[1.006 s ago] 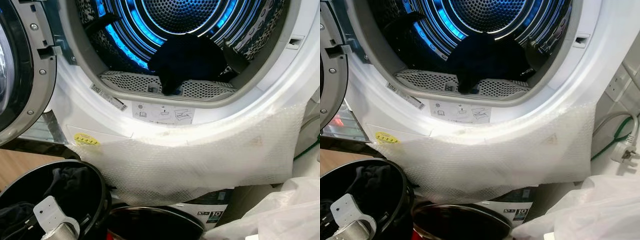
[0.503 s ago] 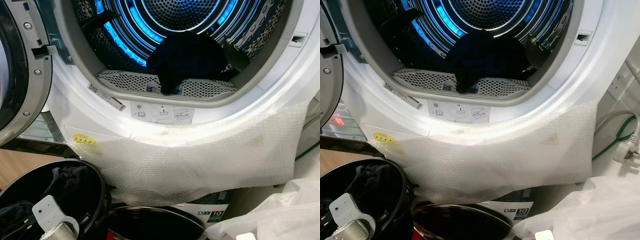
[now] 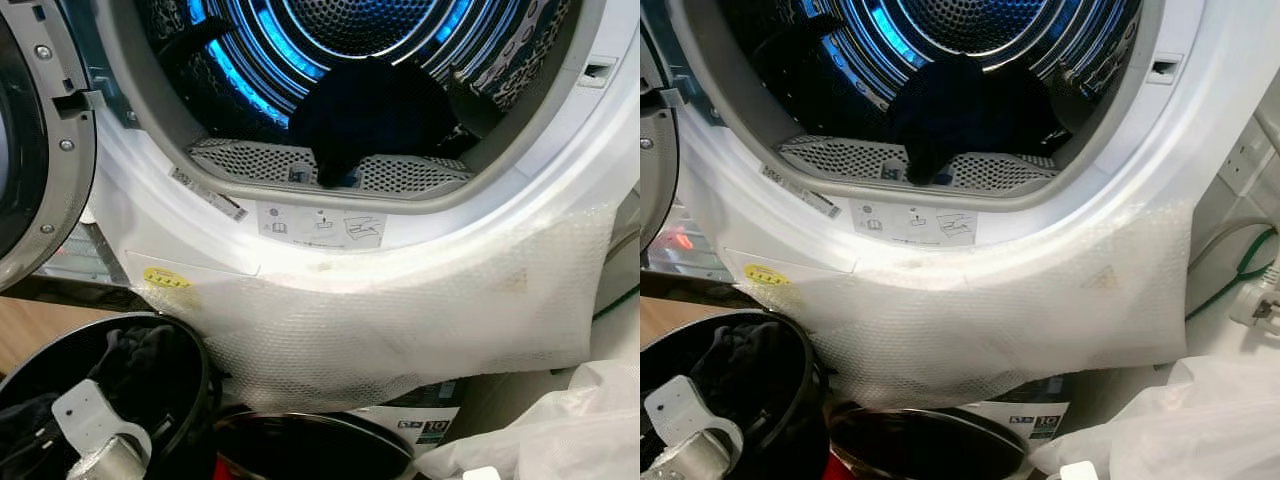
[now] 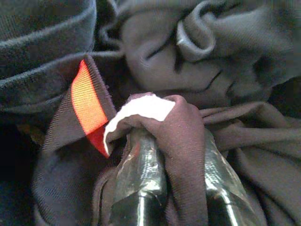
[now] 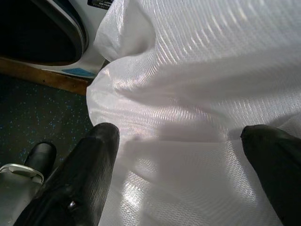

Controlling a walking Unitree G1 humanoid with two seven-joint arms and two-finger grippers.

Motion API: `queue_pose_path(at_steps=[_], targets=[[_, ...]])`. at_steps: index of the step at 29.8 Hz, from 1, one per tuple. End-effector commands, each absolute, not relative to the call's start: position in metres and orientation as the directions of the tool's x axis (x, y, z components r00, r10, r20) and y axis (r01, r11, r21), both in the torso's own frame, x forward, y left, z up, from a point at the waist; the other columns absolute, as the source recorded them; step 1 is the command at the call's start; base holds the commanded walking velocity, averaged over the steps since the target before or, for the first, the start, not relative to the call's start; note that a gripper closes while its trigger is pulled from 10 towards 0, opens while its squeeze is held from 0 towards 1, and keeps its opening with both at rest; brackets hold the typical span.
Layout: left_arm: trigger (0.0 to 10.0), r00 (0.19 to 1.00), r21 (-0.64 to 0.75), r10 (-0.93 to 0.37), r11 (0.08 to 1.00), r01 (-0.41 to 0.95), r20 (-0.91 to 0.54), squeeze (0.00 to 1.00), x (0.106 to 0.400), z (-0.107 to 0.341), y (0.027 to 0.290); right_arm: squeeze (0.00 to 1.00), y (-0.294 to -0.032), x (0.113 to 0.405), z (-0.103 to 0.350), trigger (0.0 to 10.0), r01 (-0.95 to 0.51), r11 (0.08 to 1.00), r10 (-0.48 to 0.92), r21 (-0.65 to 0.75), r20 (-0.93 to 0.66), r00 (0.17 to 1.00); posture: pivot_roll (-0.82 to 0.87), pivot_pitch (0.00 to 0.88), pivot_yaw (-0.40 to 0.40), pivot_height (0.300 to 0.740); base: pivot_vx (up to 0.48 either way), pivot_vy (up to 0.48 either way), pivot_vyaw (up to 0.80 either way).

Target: Clothes washing

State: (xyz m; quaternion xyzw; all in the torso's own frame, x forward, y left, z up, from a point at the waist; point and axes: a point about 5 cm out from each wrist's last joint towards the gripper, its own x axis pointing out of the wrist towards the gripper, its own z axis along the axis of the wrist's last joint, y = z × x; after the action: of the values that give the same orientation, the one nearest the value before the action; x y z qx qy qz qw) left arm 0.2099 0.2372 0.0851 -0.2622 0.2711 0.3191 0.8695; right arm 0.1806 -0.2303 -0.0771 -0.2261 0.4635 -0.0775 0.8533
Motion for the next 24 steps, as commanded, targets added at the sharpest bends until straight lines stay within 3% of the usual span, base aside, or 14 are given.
queue_pose_path(at_steps=[1, 6, 10, 12, 17, 23, 24], targets=[[0.0, 0.64, -0.291, 0.421, 0.638, -0.713, -0.643, 0.0, 0.205, 0.087, 0.23, 0.0, -0.231, 0.178, -0.079, 10.0, -0.073, 0.89, -0.343, -0.449, -0.767, 0.542, 0.21, 0.0, 0.001, 0.74, 0.0, 0.0, 0.0], [0.0, 0.66, -0.255, 0.491, 0.657, -0.71, -0.569, 0.0, 0.201, 0.102, 0.236, 0.0, -0.231, 0.177, -0.079, 10.0, -0.075, 0.891, -0.342, -0.448, -0.769, 0.54, 0.23, 0.0, 0.005, 0.74, 0.0, 0.0, 0.0], [0.0, 0.733, -0.236, 0.547, 0.712, -0.661, -0.403, 0.0, 0.205, 0.128, 0.24, 0.0, -0.229, 0.176, -0.08, 10.0, -0.085, 0.891, -0.335, -0.445, -0.774, 0.538, 0.25, 0.0, -0.001, 0.74, 0.0, 0.0, 0.0], [0.0, 0.769, -0.141, 0.599, 0.761, -0.633, -0.224, 0.0, 0.204, 0.15, 0.243, 0.0, -0.228, 0.178, -0.079, 10.0, -0.086, 0.892, -0.332, -0.443, -0.773, 0.542, 0.25, 0.0, 0.001, 0.74, 0.0, 0.0, 0.0], [0.0, 0.781, -0.132, 0.611, 0.77, -0.624, -0.13, 0.0, 0.203, 0.163, 0.242, 0.0, -0.227, 0.179, -0.079, 10.0, -0.087, 0.893, -0.329, -0.442, -0.771, 0.545, 0.25, 0.0, 0.0, 0.74, 0.0, 0.0, 0.0], [0.0, 0.879, -0.128, 0.477, 0.873, -0.471, 0.019, 0.0, 0.212, 0.18, 0.225, 0.0, -0.227, 0.179, -0.079, 10.0, -0.091, 0.892, -0.327, -0.443, -0.771, 0.546, 0.26, 0.0, -0.003, 0.74, 0.0, 0.0, 0.0], [0.0, 0.942, -0.07, 0.307, 0.951, -0.3, 0.131, 0.0, 0.218, 0.192, 0.206, 0.0, -0.227, 0.179, -0.079, 10.0, -0.097, 0.891, -0.325, -0.443, -0.773, 0.546, 0.26, 0.0, -0.002, 0.74, 0.0, 0.0, 0.0]])
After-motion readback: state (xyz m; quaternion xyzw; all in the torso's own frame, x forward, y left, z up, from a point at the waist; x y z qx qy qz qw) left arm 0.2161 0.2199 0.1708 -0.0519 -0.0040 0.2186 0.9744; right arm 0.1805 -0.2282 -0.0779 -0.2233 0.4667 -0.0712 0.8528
